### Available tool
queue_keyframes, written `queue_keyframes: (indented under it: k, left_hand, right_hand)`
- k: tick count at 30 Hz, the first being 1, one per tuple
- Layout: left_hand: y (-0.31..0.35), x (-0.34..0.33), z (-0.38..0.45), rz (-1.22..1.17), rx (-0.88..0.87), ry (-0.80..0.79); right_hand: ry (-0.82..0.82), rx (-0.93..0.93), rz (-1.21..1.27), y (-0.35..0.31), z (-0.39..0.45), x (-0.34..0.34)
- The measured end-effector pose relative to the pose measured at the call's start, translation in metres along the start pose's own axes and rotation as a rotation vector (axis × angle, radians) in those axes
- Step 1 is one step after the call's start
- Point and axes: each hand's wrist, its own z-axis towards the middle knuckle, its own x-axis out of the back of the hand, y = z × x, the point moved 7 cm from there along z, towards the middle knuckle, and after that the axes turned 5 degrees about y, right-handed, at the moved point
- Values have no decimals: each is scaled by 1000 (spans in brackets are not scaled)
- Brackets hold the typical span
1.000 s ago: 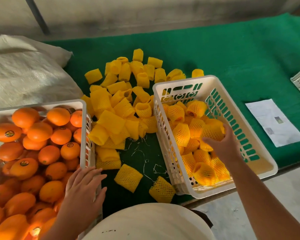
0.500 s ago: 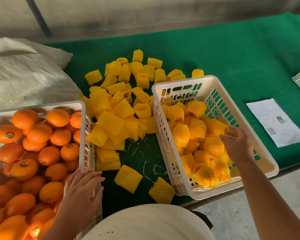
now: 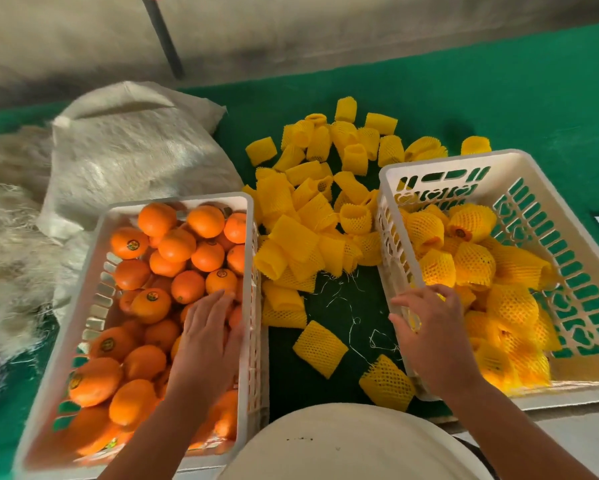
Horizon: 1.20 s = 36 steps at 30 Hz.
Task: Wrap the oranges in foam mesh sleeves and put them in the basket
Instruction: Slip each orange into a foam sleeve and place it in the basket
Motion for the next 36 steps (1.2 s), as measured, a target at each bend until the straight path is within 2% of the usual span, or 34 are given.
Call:
queue_keyframes:
  k: [3,5,8,11,14,21,27,34,36]
  left_hand:
    - [-42,6,6,171,118,-44]
    - [-67,5,5,297,175,-173]
    - [-88,-3,-6,511,124,-391]
    - [-92,-5,-15,522,76,-380]
    - [-98,-5,-15,508,118,-339]
    - [-97,-14,3,682,161,-374]
    - [-104,-15,10,457,257,-332]
    - [-106,-4,10,-68,410,-229]
    - [-104,-2,9,-210,522,-238]
  right_hand:
    - [-55,8,1,7,0,-9]
    - [-125,-18,-5,10,0,-16]
    - [-165,-13,-44,7,0,-19]
    - [-159,1,-50,4,1,-17]
    - [-160,17,-79,3,0,-17]
    - [-195,16,-100,4,1,-18]
    - [-168,-8,-87,6,0,-18]
    - [-130,13,-76,4,0,-16]
    - [-133,3,-70,5,0,-16]
